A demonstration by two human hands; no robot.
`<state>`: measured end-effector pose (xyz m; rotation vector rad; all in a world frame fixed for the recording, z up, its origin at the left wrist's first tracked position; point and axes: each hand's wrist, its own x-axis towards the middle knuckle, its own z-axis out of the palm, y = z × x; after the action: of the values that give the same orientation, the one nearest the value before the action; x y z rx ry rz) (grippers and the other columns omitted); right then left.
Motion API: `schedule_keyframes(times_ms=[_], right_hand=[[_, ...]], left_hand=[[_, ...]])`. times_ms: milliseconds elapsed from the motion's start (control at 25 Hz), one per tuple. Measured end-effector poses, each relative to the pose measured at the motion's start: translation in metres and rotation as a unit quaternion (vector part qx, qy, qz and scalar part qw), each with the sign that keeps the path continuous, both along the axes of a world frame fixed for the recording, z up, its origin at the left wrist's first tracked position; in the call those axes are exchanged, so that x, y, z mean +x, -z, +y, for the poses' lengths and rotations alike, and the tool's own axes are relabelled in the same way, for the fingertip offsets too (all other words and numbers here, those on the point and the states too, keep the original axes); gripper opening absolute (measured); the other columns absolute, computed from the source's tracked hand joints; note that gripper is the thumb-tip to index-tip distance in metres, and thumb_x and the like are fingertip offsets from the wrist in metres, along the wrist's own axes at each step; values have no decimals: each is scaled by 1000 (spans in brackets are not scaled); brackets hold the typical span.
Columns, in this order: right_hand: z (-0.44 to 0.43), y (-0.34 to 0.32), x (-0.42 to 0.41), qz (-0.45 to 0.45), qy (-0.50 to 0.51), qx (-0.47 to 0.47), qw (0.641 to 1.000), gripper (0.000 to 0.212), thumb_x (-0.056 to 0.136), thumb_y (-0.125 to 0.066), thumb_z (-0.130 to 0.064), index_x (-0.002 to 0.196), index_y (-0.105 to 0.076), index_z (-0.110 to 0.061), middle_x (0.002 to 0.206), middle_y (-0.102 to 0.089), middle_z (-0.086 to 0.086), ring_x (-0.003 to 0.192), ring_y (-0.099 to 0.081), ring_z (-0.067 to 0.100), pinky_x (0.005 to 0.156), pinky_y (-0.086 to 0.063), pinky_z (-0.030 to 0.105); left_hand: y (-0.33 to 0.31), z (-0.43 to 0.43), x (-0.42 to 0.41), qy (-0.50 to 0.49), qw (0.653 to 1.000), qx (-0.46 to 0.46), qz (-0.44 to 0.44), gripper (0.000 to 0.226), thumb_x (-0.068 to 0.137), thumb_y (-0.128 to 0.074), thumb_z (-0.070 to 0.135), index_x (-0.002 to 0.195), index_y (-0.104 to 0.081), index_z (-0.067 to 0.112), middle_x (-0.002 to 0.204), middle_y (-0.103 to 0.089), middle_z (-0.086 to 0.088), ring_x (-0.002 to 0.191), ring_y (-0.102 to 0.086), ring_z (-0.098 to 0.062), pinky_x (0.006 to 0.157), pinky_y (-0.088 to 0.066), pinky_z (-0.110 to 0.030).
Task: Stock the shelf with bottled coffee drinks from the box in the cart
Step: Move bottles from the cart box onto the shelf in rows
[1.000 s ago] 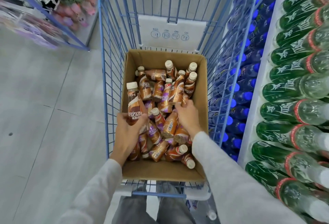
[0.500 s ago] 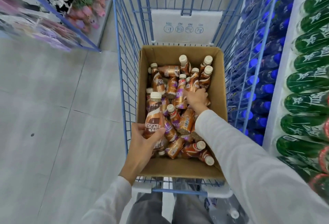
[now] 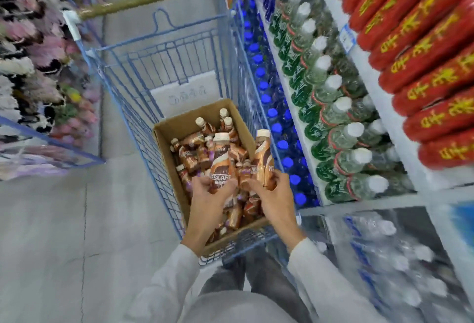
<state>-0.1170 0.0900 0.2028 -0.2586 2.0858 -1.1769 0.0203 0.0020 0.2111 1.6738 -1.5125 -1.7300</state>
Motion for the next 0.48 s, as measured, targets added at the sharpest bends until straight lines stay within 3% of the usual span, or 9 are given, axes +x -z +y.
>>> schedule_keyframes(times_ms=[80,240,320,400,480], right_hand=[[36,-32,2,27,53,-32,998,55,80,-82,-44,120,-47,-34,101,-66,-21,89,-63,-11,81,-49,23],[103,-88,-2,68,156,-86,982,54,82,-81,-36,128,-53,-33,110,-70,-19,100,-66,-4,95,-53,32],[144,-117,-5,109,200,-109,968,52,84,-80,-30,129,-55,-38,111,-70,-22,100,-65,-9,94,-52,22],[187,-145,-7,137,229,-136,954,54,86,-80,-27,132,-56,-41,113,-71,-23,99,-65,-14,88,-50,11],[236,-170,-5,153,263,-175,936,57,87,-79,-22,137,-55,-37,118,-71,-20,105,-66,-7,92,-52,17]], left_hand=[[-22,20,-15,52,999,-15,6,51,75,-82,59,99,-43,35,106,-59,11,89,-61,-3,69,-48,-30],[-64,73,-50,123,987,-42,89,57,64,-82,59,103,-50,32,89,-72,20,77,-65,13,63,-46,-12],[-87,106,-71,152,978,-65,125,68,53,-79,64,100,-51,23,80,-70,31,68,-64,15,57,-45,-6],[-108,140,-90,188,969,-74,142,73,47,-78,68,96,-52,22,77,-73,15,63,-63,14,58,-47,-10],[-128,180,-106,221,958,-62,172,75,43,-80,68,96,-53,23,80,-70,5,60,-66,7,55,-49,-18]])
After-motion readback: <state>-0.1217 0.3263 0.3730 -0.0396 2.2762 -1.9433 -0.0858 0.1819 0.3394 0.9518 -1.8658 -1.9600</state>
